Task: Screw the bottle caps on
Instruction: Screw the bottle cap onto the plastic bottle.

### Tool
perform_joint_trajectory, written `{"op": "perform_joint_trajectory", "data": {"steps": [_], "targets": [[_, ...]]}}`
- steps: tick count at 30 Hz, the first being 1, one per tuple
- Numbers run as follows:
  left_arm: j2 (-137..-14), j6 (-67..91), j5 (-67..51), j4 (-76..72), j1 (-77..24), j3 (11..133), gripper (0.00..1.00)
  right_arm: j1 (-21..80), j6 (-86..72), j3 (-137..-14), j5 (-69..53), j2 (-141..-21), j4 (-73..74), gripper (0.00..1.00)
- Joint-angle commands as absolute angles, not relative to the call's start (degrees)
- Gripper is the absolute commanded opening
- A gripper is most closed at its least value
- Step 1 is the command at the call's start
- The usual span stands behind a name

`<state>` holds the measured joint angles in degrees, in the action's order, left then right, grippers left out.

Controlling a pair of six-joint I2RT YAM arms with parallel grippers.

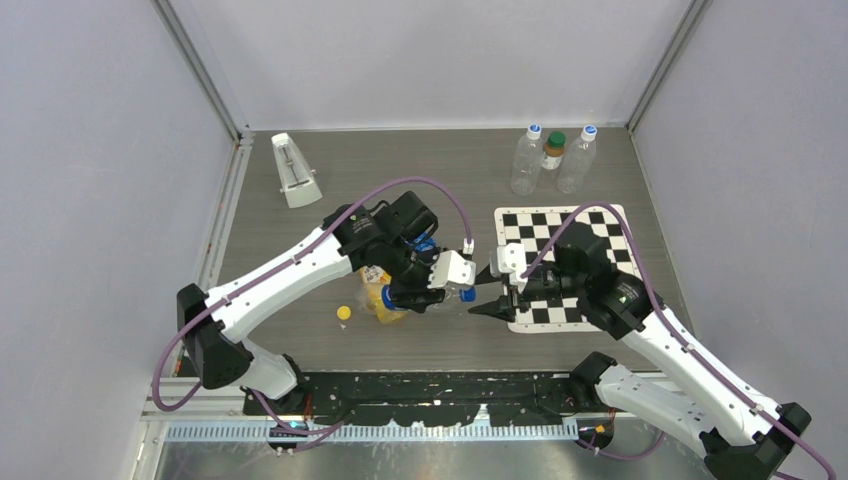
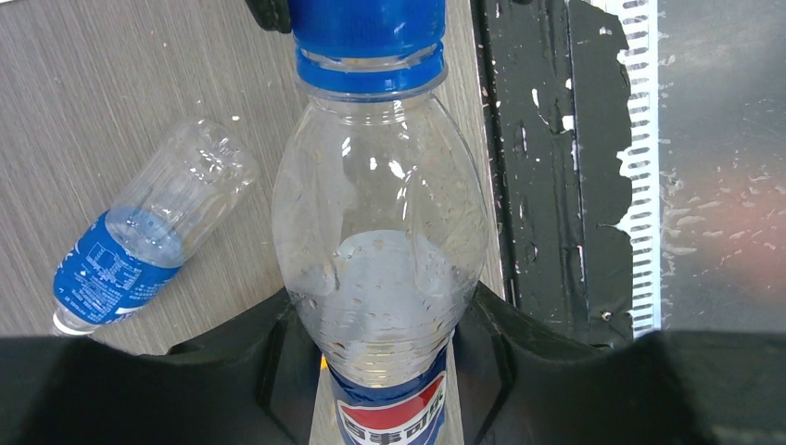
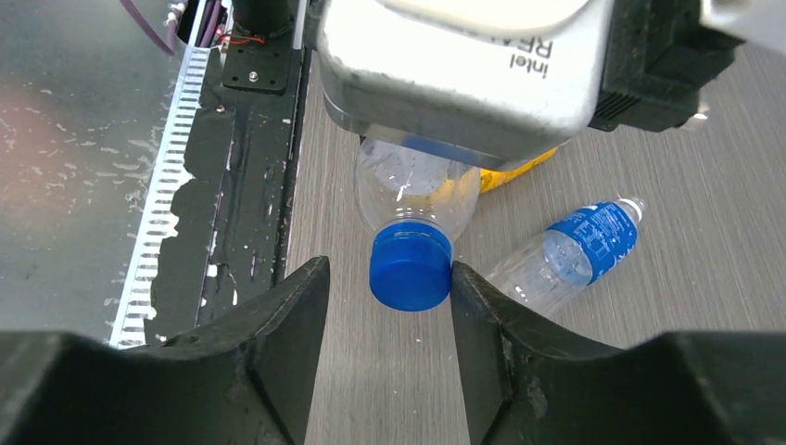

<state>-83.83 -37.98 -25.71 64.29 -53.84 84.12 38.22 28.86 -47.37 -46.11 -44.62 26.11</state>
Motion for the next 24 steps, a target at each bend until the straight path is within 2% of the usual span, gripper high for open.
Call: {"op": "perform_joint_trajectory", "data": {"steps": [1,5,13,18,24], "targets": [[-82.13,-38.57,-28.05,64.91,-53.53,86.66,0.0,39.03,30.91,-49.88,-44.8,-44.59,26.6,0.54],[-82.22,-38.52,-28.21,65.02,-53.53,86.81,0.0,39.19,31.11,-49.92,-44.09,-44.8,27.02,0.45],[-81.23,-36.24,-22.75,60.68,-53.7,85.86,0.0,39.35,23.17,-51.22,-42.79,-47.12,24.75,0.03],[-76.39,-35.4,-9.95,49.91,-56.12,79.28,0.0,39.27,0.25,-52.97,-35.45,-51.28,20.35,0.01],[-69.76,-37.5,2.83,37.57,-59.04,70.87,0.0,38.77,-34.69,-55.28,-16.21,-54.52,19.8,0.0]]}}
